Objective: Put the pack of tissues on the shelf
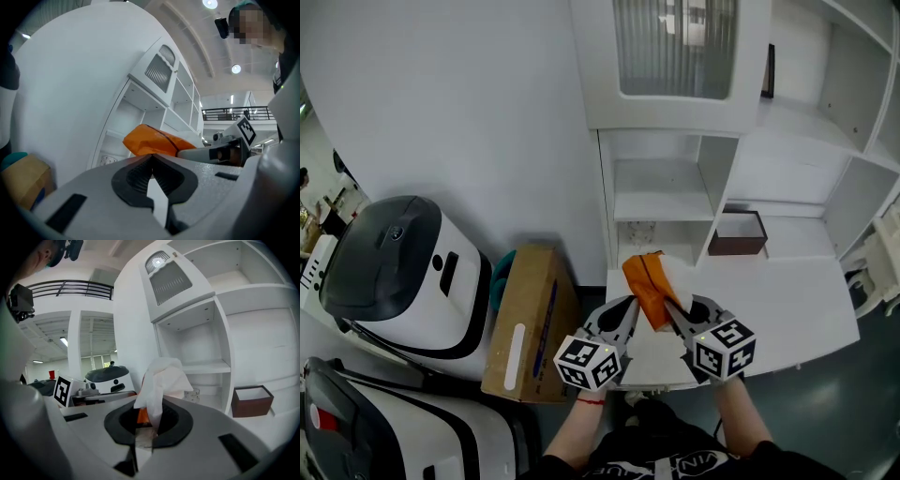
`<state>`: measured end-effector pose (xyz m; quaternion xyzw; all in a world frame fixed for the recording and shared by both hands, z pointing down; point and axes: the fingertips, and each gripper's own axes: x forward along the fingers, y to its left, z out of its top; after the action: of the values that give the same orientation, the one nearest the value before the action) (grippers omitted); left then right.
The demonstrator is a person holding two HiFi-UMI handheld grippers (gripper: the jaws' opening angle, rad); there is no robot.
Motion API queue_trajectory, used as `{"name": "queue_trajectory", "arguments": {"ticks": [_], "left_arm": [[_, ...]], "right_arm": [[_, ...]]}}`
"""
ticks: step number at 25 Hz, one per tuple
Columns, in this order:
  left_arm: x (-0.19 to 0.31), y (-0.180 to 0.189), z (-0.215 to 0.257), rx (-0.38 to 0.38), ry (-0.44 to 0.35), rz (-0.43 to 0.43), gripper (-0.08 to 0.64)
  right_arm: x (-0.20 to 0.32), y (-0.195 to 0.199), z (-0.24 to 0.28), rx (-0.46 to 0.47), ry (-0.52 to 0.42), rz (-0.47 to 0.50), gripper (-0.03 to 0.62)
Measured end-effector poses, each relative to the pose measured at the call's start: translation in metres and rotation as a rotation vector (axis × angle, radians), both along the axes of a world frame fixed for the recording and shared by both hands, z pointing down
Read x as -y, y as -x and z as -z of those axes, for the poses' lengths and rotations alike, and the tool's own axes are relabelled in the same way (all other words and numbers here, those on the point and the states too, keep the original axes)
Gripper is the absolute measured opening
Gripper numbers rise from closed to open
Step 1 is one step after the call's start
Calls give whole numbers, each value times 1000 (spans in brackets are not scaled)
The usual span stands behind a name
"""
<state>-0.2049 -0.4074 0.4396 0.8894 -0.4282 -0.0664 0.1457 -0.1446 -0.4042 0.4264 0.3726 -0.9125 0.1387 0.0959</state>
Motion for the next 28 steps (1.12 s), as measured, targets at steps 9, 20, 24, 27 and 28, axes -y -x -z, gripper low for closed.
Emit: {"name": "queue_trajectory", "arguments": {"ticks": [9, 20, 24, 27, 28], "left_arm": [[54, -11, 2, 67, -12, -30, 6], [102, -19, 3, 45, -16, -46, 6], [114, -21, 4, 44, -23, -51, 6], [121, -26, 5, 50, -33, -66, 6], [124, -28, 5, 54, -37, -73, 6]], "right_arm": [[69, 0, 21, 1, -6, -31, 15], [144, -9, 44, -10, -40, -85, 15], [172, -8, 48, -31, -46, -101, 15], [190, -8, 47, -59, -55, -113, 15], [196, -7, 47, -64, -58, -115, 15]]}}
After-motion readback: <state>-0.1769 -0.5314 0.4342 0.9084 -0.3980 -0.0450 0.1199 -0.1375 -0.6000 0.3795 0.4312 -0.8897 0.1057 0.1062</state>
